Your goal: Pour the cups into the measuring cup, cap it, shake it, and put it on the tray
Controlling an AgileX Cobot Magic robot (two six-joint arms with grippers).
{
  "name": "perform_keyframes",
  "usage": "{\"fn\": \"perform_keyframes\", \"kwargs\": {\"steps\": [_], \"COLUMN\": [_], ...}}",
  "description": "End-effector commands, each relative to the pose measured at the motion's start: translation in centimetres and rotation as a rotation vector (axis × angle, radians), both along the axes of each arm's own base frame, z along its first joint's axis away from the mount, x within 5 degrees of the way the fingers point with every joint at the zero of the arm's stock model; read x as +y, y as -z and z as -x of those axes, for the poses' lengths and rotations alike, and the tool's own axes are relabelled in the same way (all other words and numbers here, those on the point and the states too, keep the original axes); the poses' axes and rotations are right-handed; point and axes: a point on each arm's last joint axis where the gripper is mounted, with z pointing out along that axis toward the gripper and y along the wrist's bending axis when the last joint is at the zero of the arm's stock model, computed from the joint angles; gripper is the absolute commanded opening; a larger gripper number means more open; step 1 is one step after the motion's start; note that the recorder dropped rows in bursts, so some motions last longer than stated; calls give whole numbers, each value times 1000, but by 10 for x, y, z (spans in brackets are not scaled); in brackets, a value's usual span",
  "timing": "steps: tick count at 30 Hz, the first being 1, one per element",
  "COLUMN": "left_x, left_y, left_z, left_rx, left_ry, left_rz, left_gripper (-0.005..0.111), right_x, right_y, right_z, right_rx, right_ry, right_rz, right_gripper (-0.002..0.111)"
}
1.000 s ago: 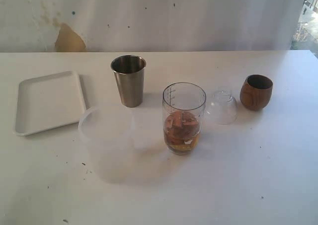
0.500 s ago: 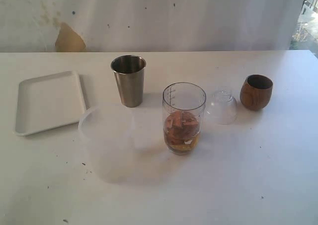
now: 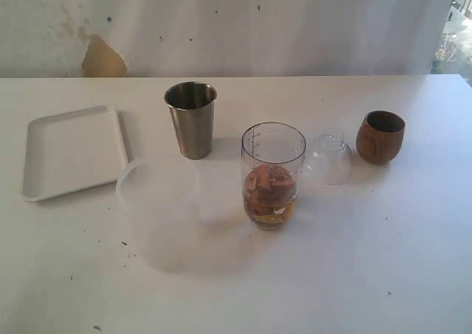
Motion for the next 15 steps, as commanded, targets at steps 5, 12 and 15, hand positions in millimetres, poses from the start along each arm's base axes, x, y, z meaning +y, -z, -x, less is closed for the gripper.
{"fn": "perform_keyframes", "kwargs": {"steps": [5,12,15], "left_x": [0,0,0], "left_y": [1,1,1], "left_z": [0,0,0], "left_rx": [-5,-5,-5], "left_ry": [1,1,1], "left_rz": [5,5,5], "left_gripper": [0,0,0], "right_x": [0,-1,-2], "right_y": [2,2,1], "right_z": [0,0,0], "right_rx": [3,5,-1], "right_ry": [1,-6,-12], "right_rz": [-5,50,118], "right_gripper": [0,0,0]}}
